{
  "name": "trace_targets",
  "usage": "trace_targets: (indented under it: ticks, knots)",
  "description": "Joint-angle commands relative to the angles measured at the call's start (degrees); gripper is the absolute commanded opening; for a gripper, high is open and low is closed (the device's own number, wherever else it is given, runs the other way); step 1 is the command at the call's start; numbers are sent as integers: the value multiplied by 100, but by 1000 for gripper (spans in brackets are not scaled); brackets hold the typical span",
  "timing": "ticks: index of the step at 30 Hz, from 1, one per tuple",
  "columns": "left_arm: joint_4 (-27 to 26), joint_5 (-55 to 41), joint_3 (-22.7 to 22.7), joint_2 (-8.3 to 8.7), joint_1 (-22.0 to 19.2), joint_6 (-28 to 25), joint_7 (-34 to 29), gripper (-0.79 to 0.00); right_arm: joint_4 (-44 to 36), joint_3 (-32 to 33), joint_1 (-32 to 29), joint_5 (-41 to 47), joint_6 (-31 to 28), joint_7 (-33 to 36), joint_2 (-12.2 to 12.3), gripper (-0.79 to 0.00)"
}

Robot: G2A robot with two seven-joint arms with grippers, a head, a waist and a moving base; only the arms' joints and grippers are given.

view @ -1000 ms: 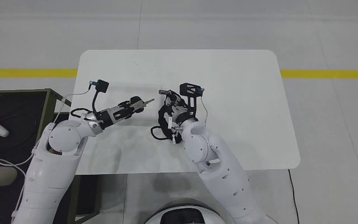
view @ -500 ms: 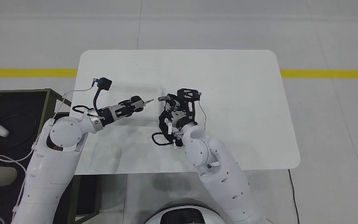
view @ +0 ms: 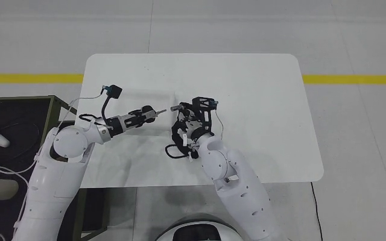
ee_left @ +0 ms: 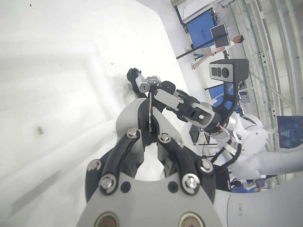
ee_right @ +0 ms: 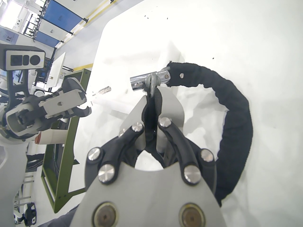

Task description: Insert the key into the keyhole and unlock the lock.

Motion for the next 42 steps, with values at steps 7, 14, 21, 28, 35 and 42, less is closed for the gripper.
trace_targets:
  ticks: [7, 14, 21, 28, 35, 42]
  knots:
    - [-286, 615, -193, 15, 114, -243, 511, -785, -350, 239, -266, 475, -48, -111, 11, -785]
    - [-764, 1991, -469, -30, 574, -1468, 2554, -785, -1213, 955, -472, 1717, -138, 267, 64, -785]
    - [-691, 2922, -353, -62, 628, -1997, 3231, -785, -1954, 1270, -645, 965, 124, 674, 196, -785]
    - [-691, 2922, -353, -62, 628, -1997, 3231, -785, -3245, 1727, -1263, 601, 139, 1239, 342, -785]
    - [-690, 2832, -414, -67, 587, -1918, 3338, -785, -2351, 1462, -1024, 959, 55, 1071, 349, -785]
    - [-924, 4965, -571, 136, -126, -3929, 4641, -785, -1994, 909, -934, 763, 543, 859, 326, -785]
